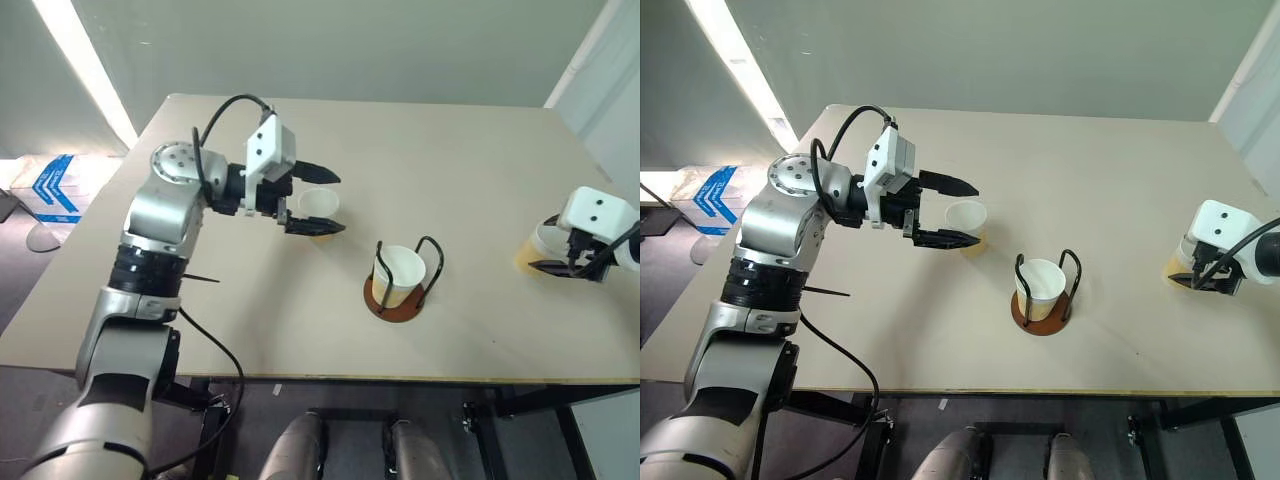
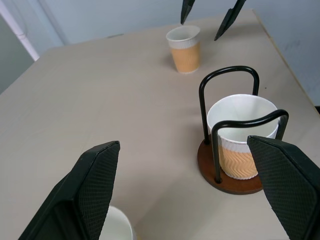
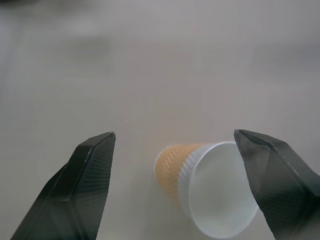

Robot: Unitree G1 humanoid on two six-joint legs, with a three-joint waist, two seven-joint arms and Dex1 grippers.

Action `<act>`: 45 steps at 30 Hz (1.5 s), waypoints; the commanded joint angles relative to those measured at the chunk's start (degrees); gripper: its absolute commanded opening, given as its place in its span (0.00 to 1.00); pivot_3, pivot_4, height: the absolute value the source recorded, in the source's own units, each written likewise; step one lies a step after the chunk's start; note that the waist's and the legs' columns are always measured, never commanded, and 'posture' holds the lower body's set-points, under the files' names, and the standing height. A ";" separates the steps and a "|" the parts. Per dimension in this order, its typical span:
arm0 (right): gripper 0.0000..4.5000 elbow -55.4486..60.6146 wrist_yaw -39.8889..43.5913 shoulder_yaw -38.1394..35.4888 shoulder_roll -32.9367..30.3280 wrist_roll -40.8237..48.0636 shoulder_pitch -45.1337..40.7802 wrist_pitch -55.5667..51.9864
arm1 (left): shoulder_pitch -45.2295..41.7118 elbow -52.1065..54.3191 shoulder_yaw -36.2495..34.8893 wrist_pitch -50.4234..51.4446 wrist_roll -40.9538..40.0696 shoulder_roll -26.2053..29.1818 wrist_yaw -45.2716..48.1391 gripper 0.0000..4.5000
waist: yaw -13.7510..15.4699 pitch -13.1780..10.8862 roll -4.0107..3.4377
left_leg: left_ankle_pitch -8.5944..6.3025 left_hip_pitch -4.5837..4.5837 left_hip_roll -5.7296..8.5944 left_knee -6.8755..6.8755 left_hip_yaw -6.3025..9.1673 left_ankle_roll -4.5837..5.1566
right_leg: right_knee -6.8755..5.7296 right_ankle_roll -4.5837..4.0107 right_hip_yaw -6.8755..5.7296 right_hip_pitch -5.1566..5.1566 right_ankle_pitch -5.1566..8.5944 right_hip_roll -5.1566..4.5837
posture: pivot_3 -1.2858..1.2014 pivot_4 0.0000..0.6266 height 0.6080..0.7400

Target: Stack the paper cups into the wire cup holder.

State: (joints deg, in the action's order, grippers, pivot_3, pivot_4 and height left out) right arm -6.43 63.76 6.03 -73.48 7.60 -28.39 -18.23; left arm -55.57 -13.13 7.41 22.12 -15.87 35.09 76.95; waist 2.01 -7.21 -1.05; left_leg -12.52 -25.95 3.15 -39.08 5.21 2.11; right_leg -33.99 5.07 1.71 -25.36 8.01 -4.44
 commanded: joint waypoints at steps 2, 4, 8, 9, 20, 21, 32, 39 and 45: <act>0.89 -10.10 3.19 3.99 2.39 -7.33 -7.03 5.95 | -0.02 4.18 -1.38 0.50 -0.76 0.95 -1.79 0.99 | -0.10 0.00 0.00 | 0.02 0.03 0.00 0.01 0.02 0.03 | 0.00 -0.07 -0.01 -0.01 -0.05 0.00 | 0.52 0.24 1.00; 0.89 -15.19 3.79 5.49 3.79 -9.98 -9.70 8.26 | 0.20 4.86 -1.43 0.72 -1.03 1.07 -2.09 0.99 | -0.16 -0.01 -0.02 | 0.03 0.06 -0.01 0.04 0.07 0.10 | -0.02 -0.22 -0.03 -0.02 -0.16 0.01 | 0.52 0.24 1.00; 0.89 -22.22 4.30 6.84 6.24 -13.45 -13.27 12.02 | 0.52 5.53 -1.44 0.94 -1.14 1.23 -2.71 0.99 | -0.20 -0.02 -0.04 | -0.01 0.08 -0.02 0.14 0.14 0.35 | -0.02 -0.41 -0.05 -0.04 -0.30 0.03 | 0.52 0.24 1.00; 0.89 -23.30 4.51 6.86 6.90 -13.93 -13.94 12.51 | 0.66 5.75 -1.47 1.03 -1.23 1.35 -2.81 0.99 | -0.27 -0.02 -0.04 | 0.00 0.10 -0.02 0.15 0.14 0.34 | -0.05 -0.45 -0.05 -0.04 -0.32 0.03 | 0.52 0.24 1.00; 0.22 -26.26 6.08 5.89 11.43 -16.06 -17.11 15.88 | 3.37 6.20 -1.58 1.54 -3.45 6.48 2.74 1.00 | -0.65 -0.03 -0.07 | 0.14 0.13 -0.06 0.33 0.20 0.17 | -0.04 -0.91 -0.08 -0.09 -0.34 0.07 | 0.52 0.24 1.00; 0.15 -25.63 6.54 5.59 11.52 -15.73 -16.97 15.79 | 3.54 6.26 -1.37 1.29 -3.59 6.89 3.39 1.00 | -0.69 -0.03 -0.08 | 0.13 0.14 -0.06 0.37 0.20 0.15 | -0.03 -0.93 -0.08 -0.10 -0.33 0.08 | 0.52 0.24 1.00; 0.00 0.20 15.55 -4.04 5.16 -3.81 -13.65 2.49 | 5.03 8.13 -1.48 2.85 -6.84 7.93 5.73 1.00 | -0.45 -0.04 -0.09 | 0.23 0.01 -0.05 0.65 0.25 -0.25 | 0.00 -1.29 -0.16 -0.26 -0.12 0.06 | 0.52 0.24 1.00; 0.00 27.51 19.57 -4.88 2.69 8.53 -19.80 -12.89 | 5.48 8.04 -0.47 1.73 -7.15 7.25 7.96 1.00 | -0.78 -0.05 -0.11 | 0.55 0.02 -0.25 0.99 0.25 -0.83 | -0.04 -1.51 -0.25 -0.44 0.11 0.21 | 0.52 0.24 1.00; 0.00 31.08 19.45 3.00 7.38 7.38 -29.02 -16.08 | 4.41 6.04 0.58 -0.69 -6.14 6.07 9.86 1.00 | -0.77 -0.07 -0.07 | 0.37 -0.01 -0.23 0.91 0.30 -0.17 | -0.03 -1.54 -0.24 -0.44 0.15 0.19 | 0.52 0.24 1.00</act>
State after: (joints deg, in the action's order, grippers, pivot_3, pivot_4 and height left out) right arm 24.06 83.28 7.90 -66.97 15.50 -54.78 -33.73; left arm -49.63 -7.07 7.95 23.10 -22.16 41.08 85.66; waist 1.24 -7.28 -1.12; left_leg -12.14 -25.95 2.92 -38.20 5.51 1.95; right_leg -34.04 3.52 1.48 -25.79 8.16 -4.25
